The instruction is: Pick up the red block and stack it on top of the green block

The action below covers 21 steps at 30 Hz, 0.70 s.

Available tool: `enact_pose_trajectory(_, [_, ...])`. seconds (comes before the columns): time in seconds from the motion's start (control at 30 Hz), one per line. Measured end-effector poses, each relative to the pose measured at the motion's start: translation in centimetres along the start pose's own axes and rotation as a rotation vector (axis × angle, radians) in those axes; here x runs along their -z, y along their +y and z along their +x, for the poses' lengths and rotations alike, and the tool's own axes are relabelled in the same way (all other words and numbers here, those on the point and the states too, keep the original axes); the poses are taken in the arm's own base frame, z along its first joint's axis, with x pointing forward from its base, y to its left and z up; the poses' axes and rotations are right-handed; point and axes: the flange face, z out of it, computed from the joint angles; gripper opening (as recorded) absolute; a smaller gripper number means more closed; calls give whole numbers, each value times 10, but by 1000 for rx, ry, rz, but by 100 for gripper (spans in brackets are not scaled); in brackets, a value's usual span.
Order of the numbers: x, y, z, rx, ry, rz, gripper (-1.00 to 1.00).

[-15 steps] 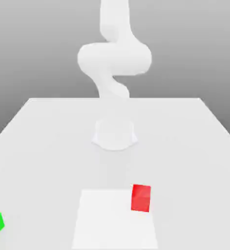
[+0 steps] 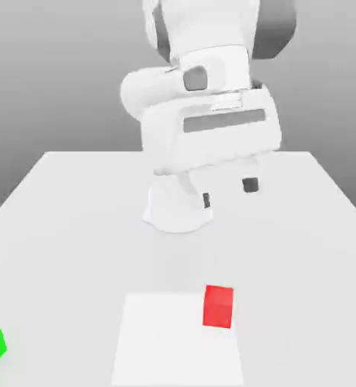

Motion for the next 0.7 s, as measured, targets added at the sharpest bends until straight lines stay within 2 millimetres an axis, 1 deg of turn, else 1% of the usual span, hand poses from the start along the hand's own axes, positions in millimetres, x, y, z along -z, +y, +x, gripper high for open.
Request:
enact_pose_trajectory(0.13, [-65,-8,-38,209,-120,-20,0])
enact_pose_trajectory(0.27, [-115,-10,-84,423,-235,-42,0])
enact_pose_trajectory(0.33, [-130,-9,-95,476,-260,-47,0])
enact_pose_trajectory(0.57, [-166,-4,-103,494,-263,-50,0])
enact_pose_trajectory(0.7, [-190,-1,-114,490,-269,-49,0])
